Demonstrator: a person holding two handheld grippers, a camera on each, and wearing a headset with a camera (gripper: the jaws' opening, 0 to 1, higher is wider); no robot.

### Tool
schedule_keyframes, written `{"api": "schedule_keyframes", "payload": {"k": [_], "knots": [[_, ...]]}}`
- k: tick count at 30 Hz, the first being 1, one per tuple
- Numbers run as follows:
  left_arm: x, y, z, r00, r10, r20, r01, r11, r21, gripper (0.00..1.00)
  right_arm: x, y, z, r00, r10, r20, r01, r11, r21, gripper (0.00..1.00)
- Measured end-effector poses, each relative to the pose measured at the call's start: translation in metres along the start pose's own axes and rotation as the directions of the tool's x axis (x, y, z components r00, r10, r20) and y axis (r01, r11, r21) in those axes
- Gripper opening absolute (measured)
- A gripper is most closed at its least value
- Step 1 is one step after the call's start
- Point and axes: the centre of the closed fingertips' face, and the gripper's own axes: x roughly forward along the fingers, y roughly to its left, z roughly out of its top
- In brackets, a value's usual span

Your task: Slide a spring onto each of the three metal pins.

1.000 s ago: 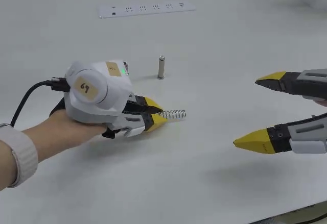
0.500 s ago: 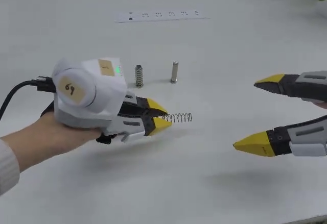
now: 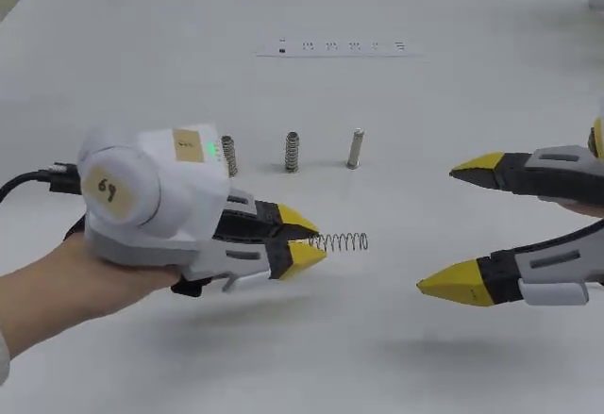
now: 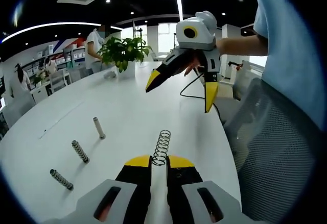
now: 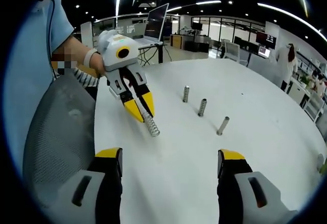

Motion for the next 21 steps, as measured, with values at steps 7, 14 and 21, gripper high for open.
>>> {"api": "schedule_keyframes", "payload": {"k": [7, 14, 21], "knots": [[-0.009, -0.003, -0.001, 1.0000, 0.009, -0.003, -0.009, 1.000, 0.001, 0.03, 0.014, 0.011, 0.013, 0.9989, 0.047, -0.006, -0.047, 0.997, -0.057, 0.68], [-0.013, -0.004, 0.002, 0.9999, 0.015, 0.007, -0.015, 1.000, 0.003, 0.03, 0.028, 0.026, 0.021, 0.9935, 0.112, -0.021, -0.114, 0.986, -0.118, 0.57], [-0.017, -0.005, 0.002, 0.9998, 0.020, 0.007, -0.020, 1.000, 0.004, 0.03, 0.038, 0.035, 0.026, 0.9865, 0.159, -0.040, -0.163, 0.973, -0.166, 0.48]]}}
